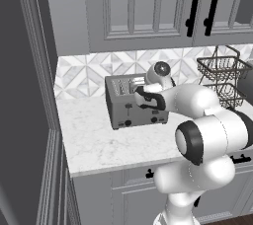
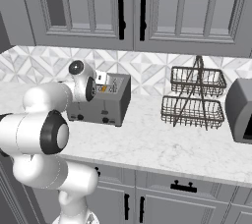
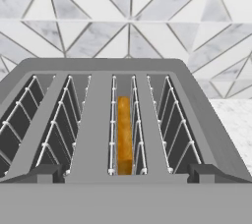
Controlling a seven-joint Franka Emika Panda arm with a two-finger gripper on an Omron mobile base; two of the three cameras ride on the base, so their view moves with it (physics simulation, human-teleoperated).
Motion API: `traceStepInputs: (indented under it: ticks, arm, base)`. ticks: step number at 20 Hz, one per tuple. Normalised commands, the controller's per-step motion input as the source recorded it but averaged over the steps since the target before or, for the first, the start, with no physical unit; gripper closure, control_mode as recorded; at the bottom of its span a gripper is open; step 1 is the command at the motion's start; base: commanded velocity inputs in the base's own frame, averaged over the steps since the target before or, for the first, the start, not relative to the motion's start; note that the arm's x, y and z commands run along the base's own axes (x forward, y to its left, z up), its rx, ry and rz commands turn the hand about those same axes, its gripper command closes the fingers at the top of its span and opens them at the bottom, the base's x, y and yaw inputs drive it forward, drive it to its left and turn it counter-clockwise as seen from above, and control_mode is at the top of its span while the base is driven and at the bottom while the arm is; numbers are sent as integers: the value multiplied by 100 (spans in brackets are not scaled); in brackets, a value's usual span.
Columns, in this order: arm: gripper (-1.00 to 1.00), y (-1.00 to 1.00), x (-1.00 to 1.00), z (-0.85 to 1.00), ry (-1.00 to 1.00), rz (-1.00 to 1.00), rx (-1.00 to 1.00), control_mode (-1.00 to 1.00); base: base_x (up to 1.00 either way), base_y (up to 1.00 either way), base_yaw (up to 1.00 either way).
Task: Start the toaster. Once the lever pops up, take the bread to the plate on the dining counter.
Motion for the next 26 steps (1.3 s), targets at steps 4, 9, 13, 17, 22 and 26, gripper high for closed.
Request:
traceStepInputs:
  ticks: [4, 9, 13, 17, 22, 26]
  arm:
    - [-100, 0, 0, 0, 0, 0, 0, -100]
    - [-100, 0, 0, 0, 0, 0, 0, -100]
    - [-100, 0, 0, 0, 0, 0, 0, -100]
    - [-100, 0, 0, 0, 0, 0, 0, -100]
    - [-100, 0, 0, 0, 0, 0, 0, -100]
    - [-100, 0, 0, 0, 0, 0, 0, -100]
  base:
    - [0, 0, 0]
    - [0, 0, 0]
    - [0, 0, 0]
    - [0, 0, 0]
    - [0, 0, 0]
    - [0, 0, 0]
